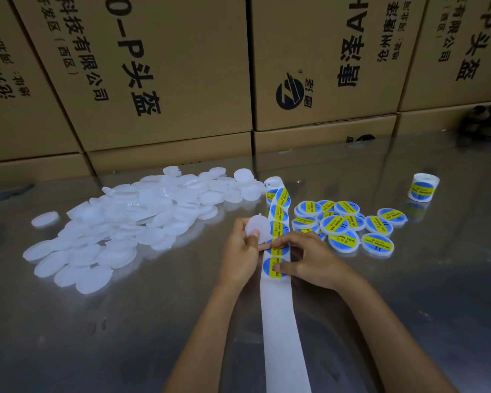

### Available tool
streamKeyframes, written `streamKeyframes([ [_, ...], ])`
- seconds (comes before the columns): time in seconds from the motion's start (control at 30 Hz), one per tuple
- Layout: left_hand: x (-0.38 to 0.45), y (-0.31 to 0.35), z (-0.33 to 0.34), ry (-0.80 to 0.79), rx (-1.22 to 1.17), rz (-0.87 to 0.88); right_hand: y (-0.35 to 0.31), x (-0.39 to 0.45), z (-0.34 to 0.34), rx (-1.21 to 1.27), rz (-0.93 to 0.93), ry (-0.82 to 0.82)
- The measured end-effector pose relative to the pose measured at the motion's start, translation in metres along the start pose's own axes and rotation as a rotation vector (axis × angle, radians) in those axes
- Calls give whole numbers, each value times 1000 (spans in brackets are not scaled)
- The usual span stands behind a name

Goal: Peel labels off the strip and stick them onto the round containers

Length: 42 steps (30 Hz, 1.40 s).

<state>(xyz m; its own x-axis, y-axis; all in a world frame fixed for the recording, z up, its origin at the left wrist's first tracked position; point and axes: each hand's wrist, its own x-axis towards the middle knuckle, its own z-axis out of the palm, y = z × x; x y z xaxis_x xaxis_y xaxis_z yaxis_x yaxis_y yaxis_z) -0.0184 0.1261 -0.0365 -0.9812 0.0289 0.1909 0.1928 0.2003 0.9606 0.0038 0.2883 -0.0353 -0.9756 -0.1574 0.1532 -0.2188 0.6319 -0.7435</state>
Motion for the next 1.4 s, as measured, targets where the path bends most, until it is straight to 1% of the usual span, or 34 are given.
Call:
streamKeyframes([
  [0.13,1,-4,1,-18,24,-31,-1,0,2,26,16,22],
  [0.23,3,-5,0,16,61,-36,-2,2,4,70,33,61],
  [0.37,3,-4,0,17,5,-77,-4,1,6,122,45,98],
  [0.53,3,-2,-3,42,52,-91,-13,-1,5,285,-35,158],
  [0.63,2,1,-4,35,23,-107,-19,-1,4,347,-69,222],
  [0.73,1,6,-4,55,-83,-124,-22,1,1,554,-13,277],
  [0.87,0,11,-11,80,-382,-202,-27,0,-4,891,97,324],
  [0.97,0,12,-19,117,-533,-229,-30,0,-9,1034,90,322],
  [1.1,-4,18,-21,65,-657,-230,-34,1,-9,1027,73,336],
  [1.2,-8,21,-18,-17,-710,-215,-37,1,-4,925,38,361],
  [1.27,-11,25,-16,-69,-721,-237,-38,1,-1,856,4,394],
  [1.4,-15,33,-11,-128,-721,-257,-41,0,4,737,-83,412],
])
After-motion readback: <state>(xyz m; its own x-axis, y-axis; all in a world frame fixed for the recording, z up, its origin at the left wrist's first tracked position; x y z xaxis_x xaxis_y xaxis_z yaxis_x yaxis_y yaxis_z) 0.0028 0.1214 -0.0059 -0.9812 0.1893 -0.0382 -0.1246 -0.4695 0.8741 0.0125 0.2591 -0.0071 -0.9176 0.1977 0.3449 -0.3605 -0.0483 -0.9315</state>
